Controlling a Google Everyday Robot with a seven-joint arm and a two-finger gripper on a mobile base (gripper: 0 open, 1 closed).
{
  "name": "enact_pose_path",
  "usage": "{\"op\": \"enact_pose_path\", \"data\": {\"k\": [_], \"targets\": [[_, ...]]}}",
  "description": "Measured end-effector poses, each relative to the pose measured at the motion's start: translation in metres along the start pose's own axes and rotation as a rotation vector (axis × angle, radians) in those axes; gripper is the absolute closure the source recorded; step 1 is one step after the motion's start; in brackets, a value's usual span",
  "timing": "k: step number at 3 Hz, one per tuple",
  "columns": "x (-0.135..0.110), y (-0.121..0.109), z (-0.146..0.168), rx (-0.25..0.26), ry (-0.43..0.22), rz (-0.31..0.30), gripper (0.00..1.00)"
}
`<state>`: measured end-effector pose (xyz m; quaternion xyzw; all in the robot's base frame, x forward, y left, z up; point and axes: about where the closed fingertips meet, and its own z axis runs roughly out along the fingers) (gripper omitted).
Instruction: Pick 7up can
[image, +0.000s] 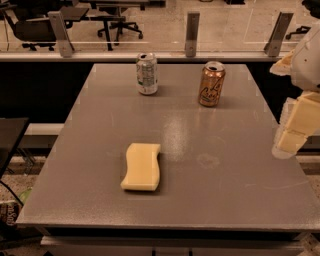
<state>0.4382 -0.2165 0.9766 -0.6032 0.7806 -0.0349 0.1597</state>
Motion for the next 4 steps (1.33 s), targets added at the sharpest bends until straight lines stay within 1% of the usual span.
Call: {"op": "enact_pose_path", "data": {"k": [1,2,4], "targets": [[0.000,0.000,0.000,0.000,0.000,0.000,0.00],[-0.019,-0.022,0.005,0.018,-0.043,0.025,0.00],[-0.084,-0.089,0.031,0.022,-0.188,0.048,0.00]]}}
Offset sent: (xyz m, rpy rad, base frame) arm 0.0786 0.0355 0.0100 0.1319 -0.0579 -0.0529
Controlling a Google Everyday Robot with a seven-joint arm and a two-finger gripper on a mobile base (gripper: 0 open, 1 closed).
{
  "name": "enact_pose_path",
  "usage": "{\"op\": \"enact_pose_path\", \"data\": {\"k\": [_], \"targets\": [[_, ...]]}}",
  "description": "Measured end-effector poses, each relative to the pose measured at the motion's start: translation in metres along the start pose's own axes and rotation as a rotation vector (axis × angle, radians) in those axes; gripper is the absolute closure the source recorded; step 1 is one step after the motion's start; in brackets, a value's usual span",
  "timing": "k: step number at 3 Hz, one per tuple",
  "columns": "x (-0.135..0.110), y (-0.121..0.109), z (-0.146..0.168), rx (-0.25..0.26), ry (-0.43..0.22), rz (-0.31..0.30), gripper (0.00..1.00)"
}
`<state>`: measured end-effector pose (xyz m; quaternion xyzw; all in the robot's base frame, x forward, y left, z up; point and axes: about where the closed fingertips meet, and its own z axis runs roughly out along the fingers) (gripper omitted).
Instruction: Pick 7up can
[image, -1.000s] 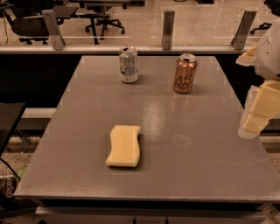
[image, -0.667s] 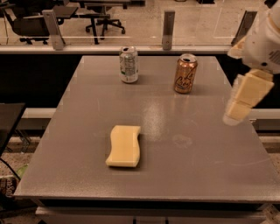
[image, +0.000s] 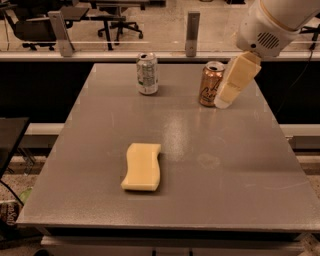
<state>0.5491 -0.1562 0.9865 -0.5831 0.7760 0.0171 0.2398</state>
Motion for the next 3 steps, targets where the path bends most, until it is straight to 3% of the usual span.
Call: {"op": "enact_pose_path", "data": {"k": [1,3], "targets": [[-0.032,-0.026,0.024,0.003,-0.047,0.021,0.00],[-0.079,-0.074,0.090,0.028,-0.081,0.118,0.00]]}}
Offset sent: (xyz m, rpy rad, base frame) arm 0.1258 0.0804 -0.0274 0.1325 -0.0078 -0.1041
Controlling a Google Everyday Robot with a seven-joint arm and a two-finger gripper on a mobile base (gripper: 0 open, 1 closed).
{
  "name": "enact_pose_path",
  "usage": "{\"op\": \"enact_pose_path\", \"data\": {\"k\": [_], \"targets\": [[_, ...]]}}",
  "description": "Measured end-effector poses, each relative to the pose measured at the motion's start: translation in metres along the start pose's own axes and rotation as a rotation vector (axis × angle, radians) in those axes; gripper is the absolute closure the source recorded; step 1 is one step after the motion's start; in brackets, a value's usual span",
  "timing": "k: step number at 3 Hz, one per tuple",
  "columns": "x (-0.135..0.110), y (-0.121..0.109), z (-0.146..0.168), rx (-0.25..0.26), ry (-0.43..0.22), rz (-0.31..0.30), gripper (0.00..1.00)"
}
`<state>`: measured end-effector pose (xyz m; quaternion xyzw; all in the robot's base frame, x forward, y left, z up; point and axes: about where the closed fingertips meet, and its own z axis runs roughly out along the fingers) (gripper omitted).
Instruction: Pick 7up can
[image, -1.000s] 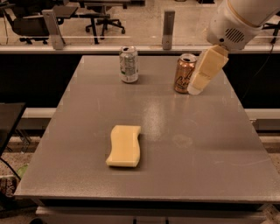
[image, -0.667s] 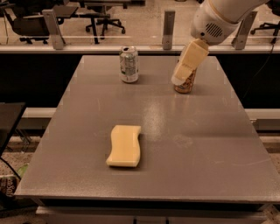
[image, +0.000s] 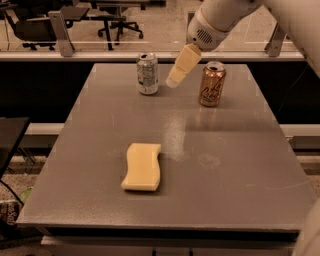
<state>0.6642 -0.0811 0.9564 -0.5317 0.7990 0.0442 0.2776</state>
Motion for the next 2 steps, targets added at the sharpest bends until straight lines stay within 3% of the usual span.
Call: {"op": "enact_pose_path", "data": {"k": [2], "targets": [[-0.029,-0.028,0.061,0.027,-0.041,0.095,0.00]]}}
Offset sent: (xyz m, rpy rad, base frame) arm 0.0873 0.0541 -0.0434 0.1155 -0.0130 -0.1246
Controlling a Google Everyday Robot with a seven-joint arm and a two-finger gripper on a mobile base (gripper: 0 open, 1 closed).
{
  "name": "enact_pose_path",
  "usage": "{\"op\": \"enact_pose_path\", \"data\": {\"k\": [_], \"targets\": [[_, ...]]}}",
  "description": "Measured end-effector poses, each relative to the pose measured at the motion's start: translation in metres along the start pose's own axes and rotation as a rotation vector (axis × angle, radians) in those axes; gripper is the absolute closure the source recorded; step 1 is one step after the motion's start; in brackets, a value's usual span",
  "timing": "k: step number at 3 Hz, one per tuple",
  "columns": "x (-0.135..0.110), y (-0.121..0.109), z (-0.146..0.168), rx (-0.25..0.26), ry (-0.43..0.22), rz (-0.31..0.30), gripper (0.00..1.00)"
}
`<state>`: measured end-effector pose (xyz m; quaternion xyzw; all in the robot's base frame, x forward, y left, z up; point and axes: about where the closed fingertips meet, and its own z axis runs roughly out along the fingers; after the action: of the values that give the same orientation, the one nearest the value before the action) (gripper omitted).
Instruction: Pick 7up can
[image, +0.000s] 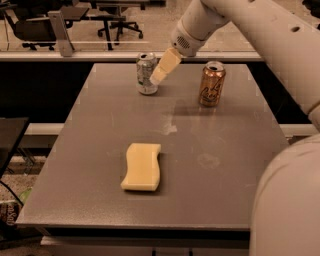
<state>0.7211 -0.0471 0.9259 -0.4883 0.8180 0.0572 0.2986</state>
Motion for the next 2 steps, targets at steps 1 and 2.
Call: {"op": "enact_pose_path", "data": {"k": [1,2], "targets": [[-0.014,0.001,0.022,-0.011,-0.024,0.016,0.00],[-0.031,0.011,0.041,-0.034,-0.050,0.017,0.00]]}}
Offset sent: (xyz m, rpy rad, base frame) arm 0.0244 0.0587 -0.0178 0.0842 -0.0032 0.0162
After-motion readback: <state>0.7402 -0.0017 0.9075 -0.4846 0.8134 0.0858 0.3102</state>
